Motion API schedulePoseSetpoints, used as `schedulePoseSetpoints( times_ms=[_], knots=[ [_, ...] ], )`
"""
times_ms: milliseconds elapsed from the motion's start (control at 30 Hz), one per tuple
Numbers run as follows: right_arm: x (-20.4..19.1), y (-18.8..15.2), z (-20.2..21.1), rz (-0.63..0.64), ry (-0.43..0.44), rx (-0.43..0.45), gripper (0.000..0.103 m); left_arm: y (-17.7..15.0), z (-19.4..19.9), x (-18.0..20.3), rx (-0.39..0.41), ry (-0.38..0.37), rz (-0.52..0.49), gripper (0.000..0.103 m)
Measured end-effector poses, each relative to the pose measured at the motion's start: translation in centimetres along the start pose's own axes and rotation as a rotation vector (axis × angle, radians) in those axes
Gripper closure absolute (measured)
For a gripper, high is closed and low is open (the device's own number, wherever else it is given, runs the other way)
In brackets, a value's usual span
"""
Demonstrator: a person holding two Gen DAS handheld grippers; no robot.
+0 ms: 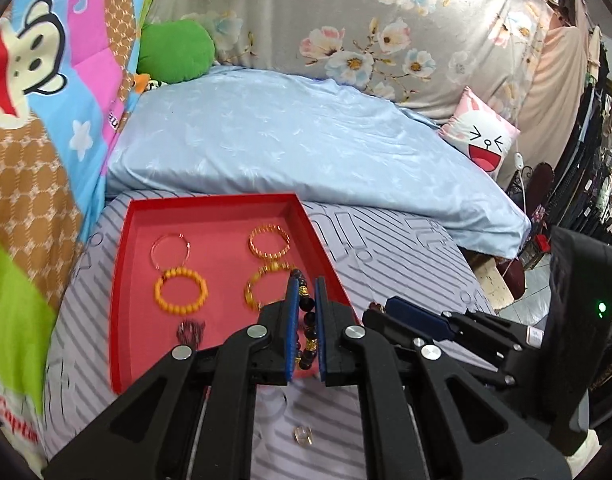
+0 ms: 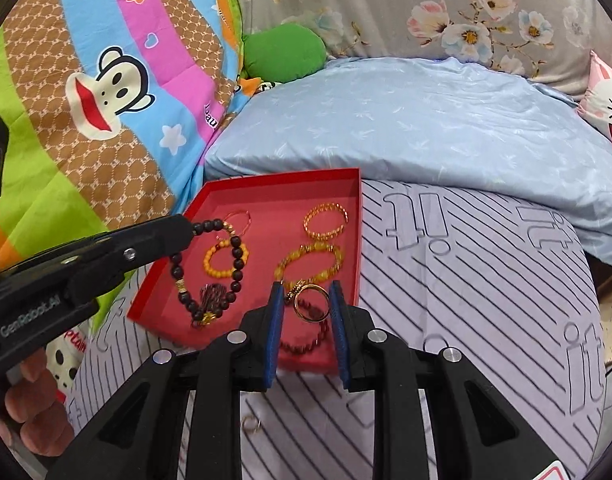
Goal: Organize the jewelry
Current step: 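Carry the bracelet and ring into the red tray and open both tools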
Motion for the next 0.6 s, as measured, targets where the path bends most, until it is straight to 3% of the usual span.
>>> schedulePoseSetpoints(
  times_ms=[200,600],
  knots=[
    [-0.5,2.5,-3.9,0.014,-0.006,-0.021,0.082,2.1,-4.2,-3.5,-0.031,0.027,0.042,0.095],
    [-2.6,5.0,-10.2,0.047,0.016,-0.091,0.081,1.3,-8.5,-8.4,-0.107,0.095,0.093,0.095]
  ],
)
Point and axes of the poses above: each gripper's, at about its wrist camera, not at the fingertips, and z roughly against the way its jaws point, x to its right, y to its top, the point moved 2 cm from there along -z, roughly the way its jaws point, and after that the axes turned 1 degree about -z, right-handed, at the moved point
